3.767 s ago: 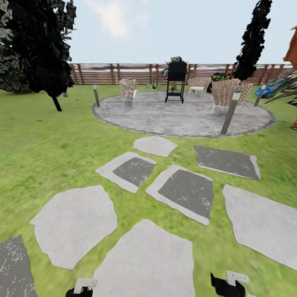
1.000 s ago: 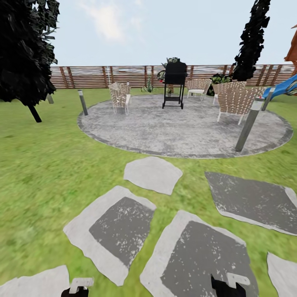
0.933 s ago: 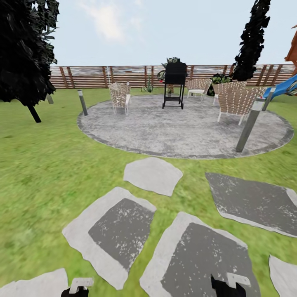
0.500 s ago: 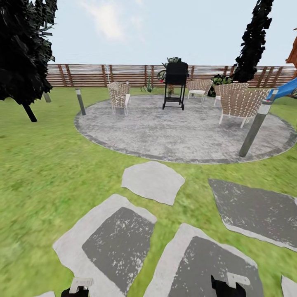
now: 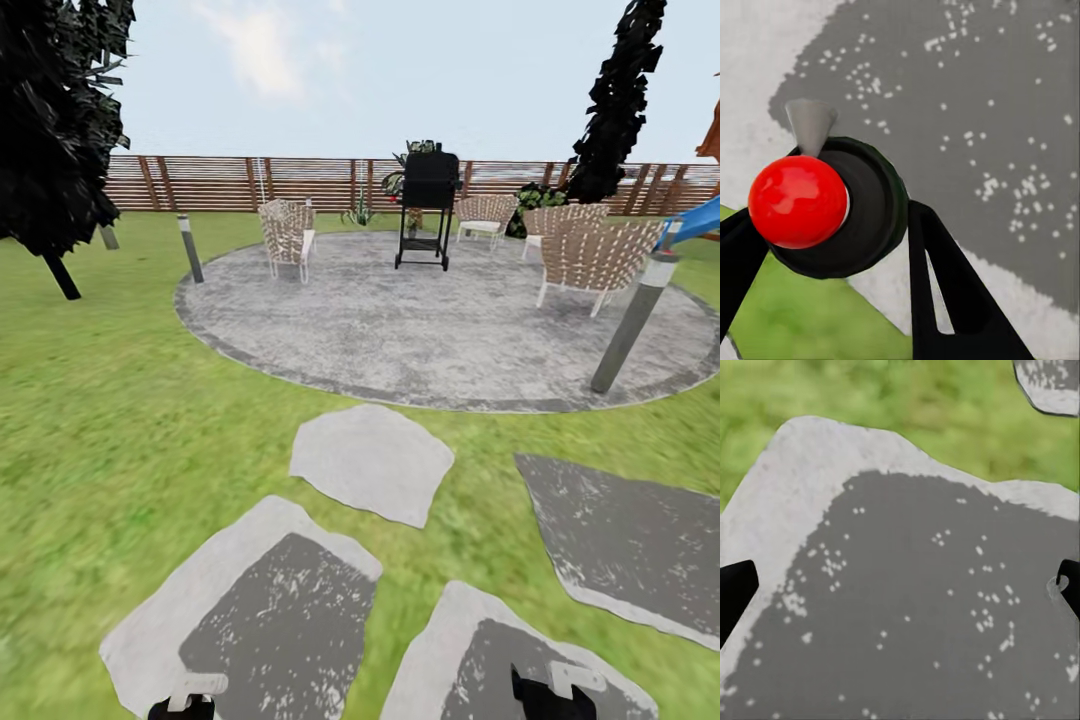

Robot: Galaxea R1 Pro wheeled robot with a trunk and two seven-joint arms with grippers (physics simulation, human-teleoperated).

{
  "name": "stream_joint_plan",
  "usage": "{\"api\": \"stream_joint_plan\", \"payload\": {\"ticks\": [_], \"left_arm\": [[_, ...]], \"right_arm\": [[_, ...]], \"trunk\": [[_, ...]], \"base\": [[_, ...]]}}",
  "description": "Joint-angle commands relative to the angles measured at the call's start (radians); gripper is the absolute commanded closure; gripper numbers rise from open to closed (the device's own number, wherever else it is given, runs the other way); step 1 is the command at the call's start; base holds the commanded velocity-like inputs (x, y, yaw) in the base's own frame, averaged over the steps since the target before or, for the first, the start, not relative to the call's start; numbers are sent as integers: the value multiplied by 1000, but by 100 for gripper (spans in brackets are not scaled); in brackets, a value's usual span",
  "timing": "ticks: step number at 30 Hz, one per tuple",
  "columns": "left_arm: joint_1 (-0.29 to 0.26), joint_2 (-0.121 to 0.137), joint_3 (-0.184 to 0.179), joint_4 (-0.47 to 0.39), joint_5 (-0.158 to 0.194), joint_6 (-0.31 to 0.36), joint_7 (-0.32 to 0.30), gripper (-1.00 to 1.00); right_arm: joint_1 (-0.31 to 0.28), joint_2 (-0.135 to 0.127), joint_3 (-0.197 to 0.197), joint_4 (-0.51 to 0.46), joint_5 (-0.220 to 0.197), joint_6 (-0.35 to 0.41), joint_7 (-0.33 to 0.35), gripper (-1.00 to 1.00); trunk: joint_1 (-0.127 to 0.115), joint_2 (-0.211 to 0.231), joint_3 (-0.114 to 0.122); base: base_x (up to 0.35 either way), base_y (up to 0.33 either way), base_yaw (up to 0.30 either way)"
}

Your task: Pick up the pesticide atomizer in the garden and spray insectifuge to fully cover both potted plants in the garden.

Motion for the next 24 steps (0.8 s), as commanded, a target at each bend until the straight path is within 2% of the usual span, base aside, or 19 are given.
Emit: {"api": "stream_joint_plan", "payload": {"ticks": [1, 24], "left_arm": [[-1, 0, 8, 1, -7, -3, -4, 100], [-1, 0, 8, 1, -7, -4, -4, 100]], "right_arm": [[0, 0, 9, 0, -6, -1, -3, -100], [0, 0, 9, 0, -6, -1, -3, -100]], "trunk": [[0, 0, -1], [0, 0, -1]], "base": [[336, 0, 0], [336, 0, 0]]}}
